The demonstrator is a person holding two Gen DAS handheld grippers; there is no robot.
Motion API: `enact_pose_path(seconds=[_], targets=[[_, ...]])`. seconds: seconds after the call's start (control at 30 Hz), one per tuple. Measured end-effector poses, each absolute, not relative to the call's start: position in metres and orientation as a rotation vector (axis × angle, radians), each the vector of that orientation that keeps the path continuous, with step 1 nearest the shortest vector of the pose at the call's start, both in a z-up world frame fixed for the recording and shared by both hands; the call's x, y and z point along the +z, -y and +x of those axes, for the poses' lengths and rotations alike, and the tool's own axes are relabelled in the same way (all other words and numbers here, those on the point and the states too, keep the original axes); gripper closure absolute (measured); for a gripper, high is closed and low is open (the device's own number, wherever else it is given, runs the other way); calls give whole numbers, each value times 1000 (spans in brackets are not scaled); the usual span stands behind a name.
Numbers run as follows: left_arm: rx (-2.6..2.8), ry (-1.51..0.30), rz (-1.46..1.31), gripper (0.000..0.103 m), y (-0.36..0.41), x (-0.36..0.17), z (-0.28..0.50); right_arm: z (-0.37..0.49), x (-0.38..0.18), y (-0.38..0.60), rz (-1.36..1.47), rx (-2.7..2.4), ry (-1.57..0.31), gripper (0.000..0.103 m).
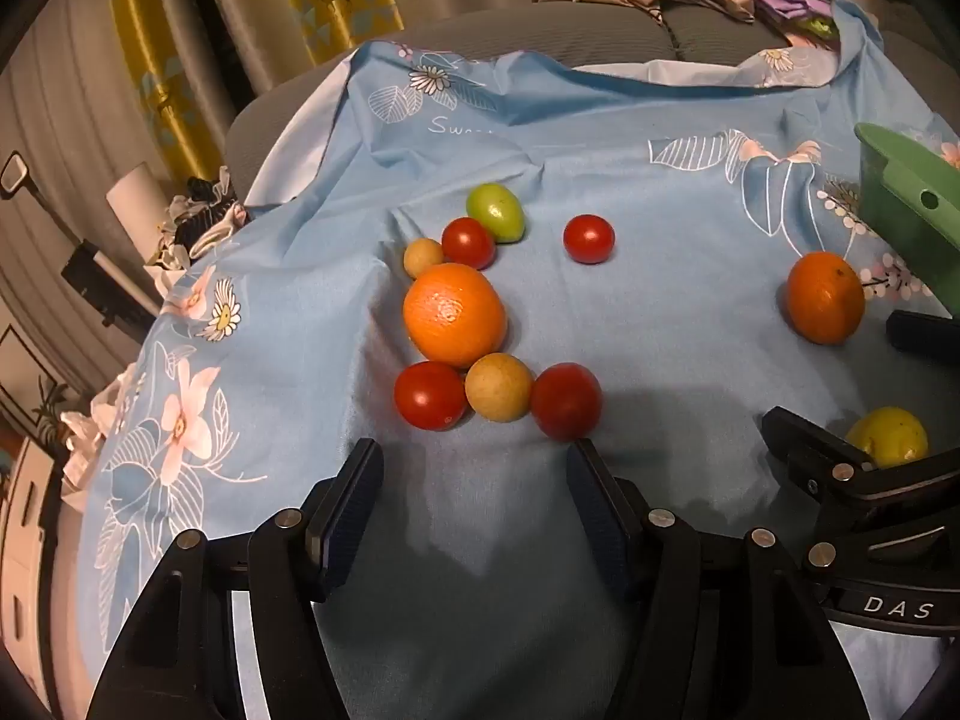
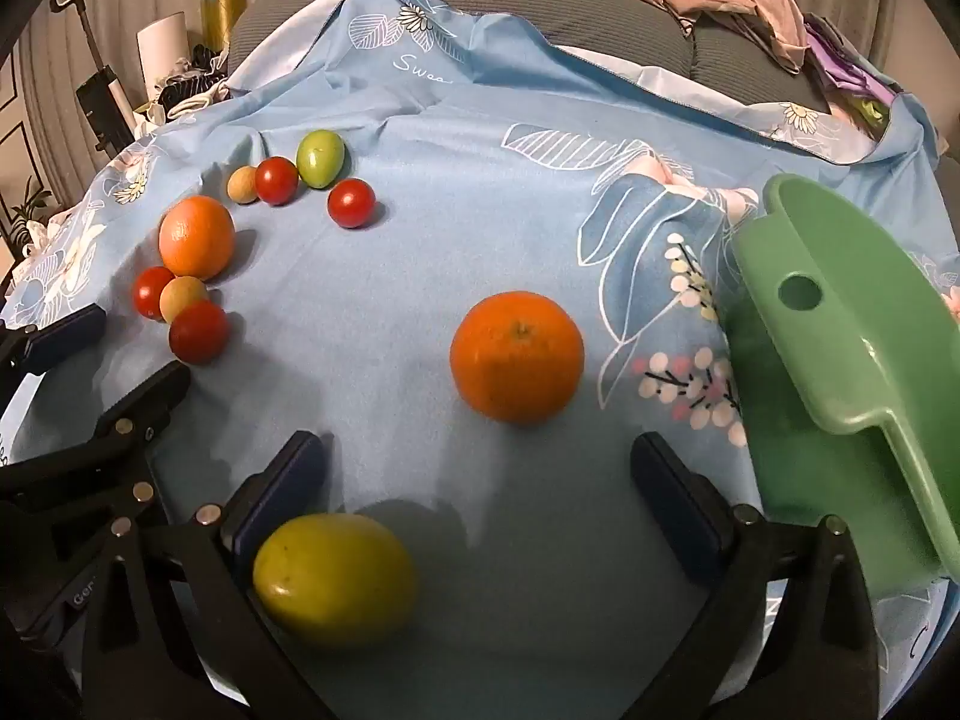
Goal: Organize fruits
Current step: 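Move both grippers toward the two oranges on the cloth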
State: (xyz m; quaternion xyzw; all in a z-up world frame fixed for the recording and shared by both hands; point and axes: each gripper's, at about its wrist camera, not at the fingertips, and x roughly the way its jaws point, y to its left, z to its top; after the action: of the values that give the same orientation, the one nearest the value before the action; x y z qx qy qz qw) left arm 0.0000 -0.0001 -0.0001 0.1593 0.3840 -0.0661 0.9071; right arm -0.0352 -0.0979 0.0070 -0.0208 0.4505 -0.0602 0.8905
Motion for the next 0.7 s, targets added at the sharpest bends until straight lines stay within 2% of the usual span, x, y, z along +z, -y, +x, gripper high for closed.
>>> enact_pose_path(seconds=[0.43,0.7], targets=[[-147,-820,315,40,-1,5,-1,-36,7,98,-42,-124,-936,0],[-192,-870,65,40,-23,22,6,-36,8,97,-35,-110,-963,2]])
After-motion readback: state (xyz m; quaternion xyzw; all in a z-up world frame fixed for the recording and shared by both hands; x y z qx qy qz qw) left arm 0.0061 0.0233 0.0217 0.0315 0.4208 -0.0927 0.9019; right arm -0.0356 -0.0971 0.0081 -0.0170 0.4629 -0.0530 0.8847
